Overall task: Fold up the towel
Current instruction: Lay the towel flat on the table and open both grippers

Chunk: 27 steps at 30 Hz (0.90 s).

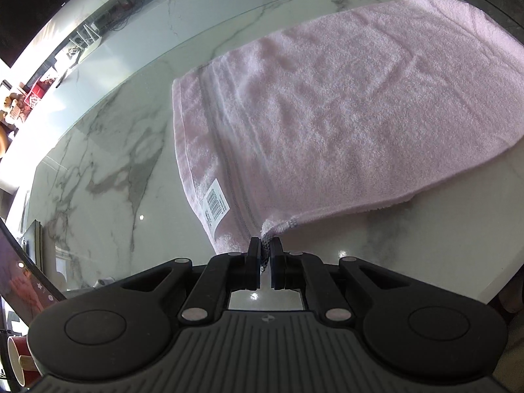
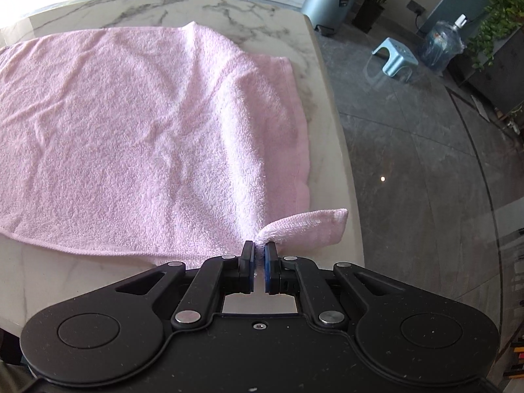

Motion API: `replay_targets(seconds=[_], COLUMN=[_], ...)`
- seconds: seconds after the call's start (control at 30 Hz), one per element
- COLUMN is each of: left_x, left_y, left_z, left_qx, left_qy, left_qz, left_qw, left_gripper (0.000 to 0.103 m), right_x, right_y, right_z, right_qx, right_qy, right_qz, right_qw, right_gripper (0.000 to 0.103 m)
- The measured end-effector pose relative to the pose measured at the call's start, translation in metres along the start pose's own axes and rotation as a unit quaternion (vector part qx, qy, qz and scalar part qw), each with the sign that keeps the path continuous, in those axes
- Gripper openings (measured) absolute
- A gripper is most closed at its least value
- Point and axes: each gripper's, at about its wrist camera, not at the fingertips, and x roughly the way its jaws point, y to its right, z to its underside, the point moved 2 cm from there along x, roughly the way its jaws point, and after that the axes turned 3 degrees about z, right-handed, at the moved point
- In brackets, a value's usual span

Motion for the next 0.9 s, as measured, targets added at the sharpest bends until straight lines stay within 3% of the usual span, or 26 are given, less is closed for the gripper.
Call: replay_targets(seconds=[0.3,0.63,0.8,0.87,0.9], left_x=[0.014,0.017,0.016,0.015,0.015], left_y=[0.0,0.005,-0.003,-0.007,-0.009], left_z=[0.011,0.023,0.019,0.019,0.019], left_qx=[-0.003,0.011,0.001,-0.007,-0.011], left_qy=[-0.025,-0.038,-0.045,-0.047,-0.047], left_qz=[0.008,0.016,0.019,0.023,0.026], left_qw=[0.9996,0.9991,0.9988,0.9986,0.9985], left_gripper=[0.004,0.005,0.011,0.013,0.013], right_x=[0.02,0.026,0.025,0.023,0.022], right_y=[0.001,0.005,0.011,0.014,0.016], right_z=[0.01,0.022,0.025,0.026,0.027], right_qx=[-0.004,-0.012,-0.009,-0.013,-0.016], right_qy=[-0.042,-0.06,-0.063,-0.064,-0.064], right_qz=[-0.009,-0.011,-0.015,-0.006,-0.002], right_qw=[0.999,0.998,0.998,0.998,0.998], right_gripper=[0.004,0.006,0.016,0.035,0.038])
